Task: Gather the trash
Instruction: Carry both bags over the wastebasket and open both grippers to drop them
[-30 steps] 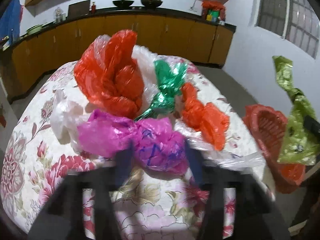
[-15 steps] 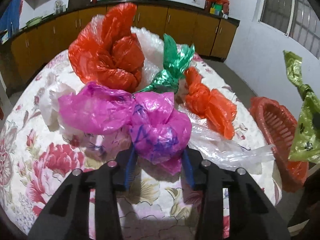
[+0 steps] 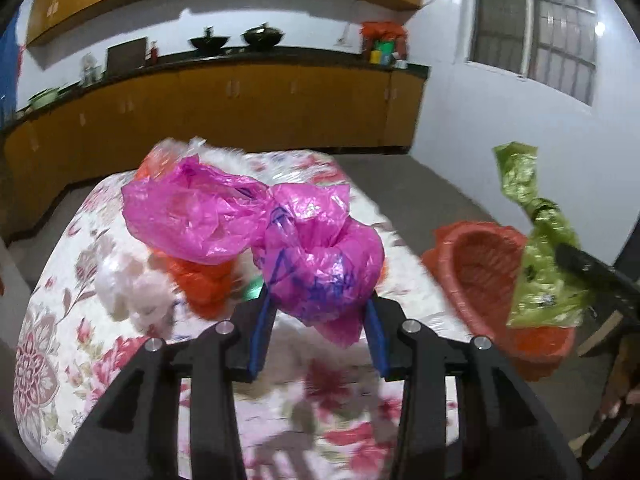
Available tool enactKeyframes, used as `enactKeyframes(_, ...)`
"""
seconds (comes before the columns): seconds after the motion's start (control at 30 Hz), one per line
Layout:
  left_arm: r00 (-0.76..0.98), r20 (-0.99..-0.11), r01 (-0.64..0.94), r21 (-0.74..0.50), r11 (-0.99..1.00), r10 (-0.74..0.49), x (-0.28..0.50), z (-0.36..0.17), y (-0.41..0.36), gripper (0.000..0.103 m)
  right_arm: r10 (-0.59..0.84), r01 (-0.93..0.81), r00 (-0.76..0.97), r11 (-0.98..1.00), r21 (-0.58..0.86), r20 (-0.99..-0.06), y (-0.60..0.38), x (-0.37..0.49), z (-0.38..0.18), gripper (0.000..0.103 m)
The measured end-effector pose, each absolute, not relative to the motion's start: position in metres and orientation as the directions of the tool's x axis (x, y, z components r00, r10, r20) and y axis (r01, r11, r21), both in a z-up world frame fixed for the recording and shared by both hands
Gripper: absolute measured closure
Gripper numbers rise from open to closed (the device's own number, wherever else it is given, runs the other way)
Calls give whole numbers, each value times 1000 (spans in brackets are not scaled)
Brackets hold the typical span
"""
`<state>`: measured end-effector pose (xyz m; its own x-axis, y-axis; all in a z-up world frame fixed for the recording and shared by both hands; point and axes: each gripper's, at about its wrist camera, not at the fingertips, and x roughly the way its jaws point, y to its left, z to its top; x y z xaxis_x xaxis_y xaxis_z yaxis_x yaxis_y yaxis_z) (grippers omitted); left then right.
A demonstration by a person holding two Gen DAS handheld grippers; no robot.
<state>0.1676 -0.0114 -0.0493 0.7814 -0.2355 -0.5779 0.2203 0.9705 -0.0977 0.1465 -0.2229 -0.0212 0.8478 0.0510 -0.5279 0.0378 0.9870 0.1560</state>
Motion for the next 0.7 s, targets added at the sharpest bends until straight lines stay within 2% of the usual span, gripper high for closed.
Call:
enactKeyframes(0.47, 685, -537, 508, -131, 851, -492, 163, -27, -130, 63, -63, 183, 862, 964, 192, -502, -285, 123, -15, 97)
enactKeyframes(0.7, 620, -554, 579, -153, 800, -555, 176, -35, -163, 63, -96, 235, 856, 947, 218, -507, -312, 123, -20, 97)
